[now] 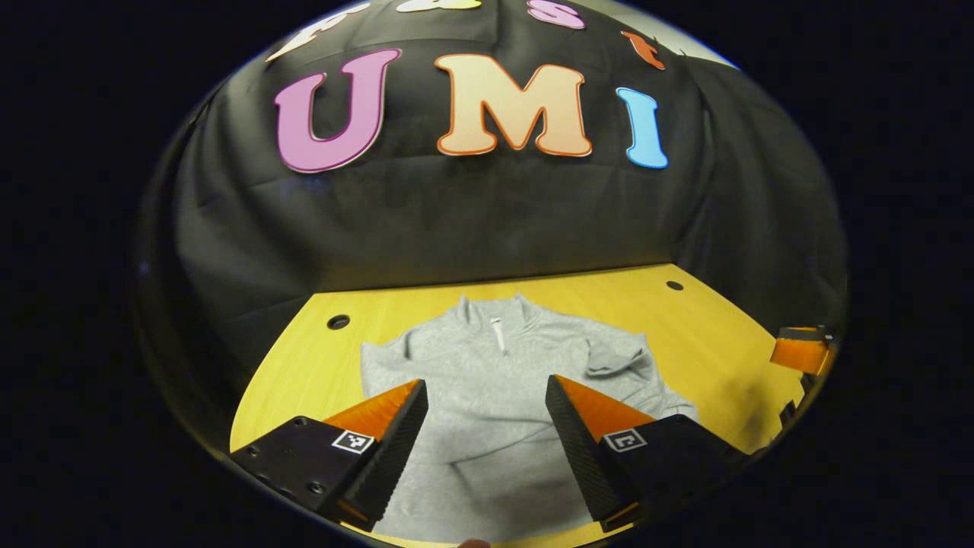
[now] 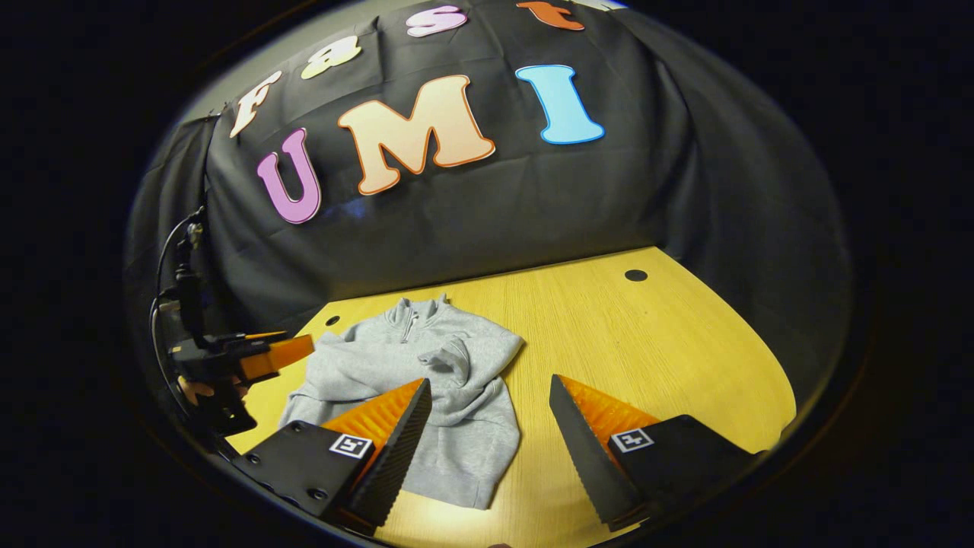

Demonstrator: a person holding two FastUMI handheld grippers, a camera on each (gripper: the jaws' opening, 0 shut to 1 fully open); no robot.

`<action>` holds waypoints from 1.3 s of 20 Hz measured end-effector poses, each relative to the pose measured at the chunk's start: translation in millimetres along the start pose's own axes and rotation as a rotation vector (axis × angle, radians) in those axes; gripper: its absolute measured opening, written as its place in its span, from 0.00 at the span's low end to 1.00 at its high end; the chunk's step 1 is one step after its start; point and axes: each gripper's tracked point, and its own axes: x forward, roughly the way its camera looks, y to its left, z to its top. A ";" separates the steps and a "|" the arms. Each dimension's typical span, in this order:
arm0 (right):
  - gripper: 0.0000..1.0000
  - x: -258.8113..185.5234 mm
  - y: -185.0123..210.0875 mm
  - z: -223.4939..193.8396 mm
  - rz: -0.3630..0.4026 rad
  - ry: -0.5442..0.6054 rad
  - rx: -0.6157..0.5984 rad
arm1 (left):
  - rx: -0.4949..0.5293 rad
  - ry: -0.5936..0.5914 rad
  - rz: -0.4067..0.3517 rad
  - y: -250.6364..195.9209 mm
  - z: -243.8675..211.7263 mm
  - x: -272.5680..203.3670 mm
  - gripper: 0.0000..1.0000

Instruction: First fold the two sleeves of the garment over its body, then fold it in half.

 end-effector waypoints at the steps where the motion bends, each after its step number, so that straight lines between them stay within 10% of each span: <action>1: 0.98 1.7 0.6 -3.2 -0.011 -0.001 -0.014 | -0.004 0.020 0.025 10.5 -9.8 -4.3 0.93; 26: 0.94 14.7 26.6 -157.2 -0.037 0.350 -0.182 | -0.195 0.327 0.144 81.0 -202.7 -63.5 0.97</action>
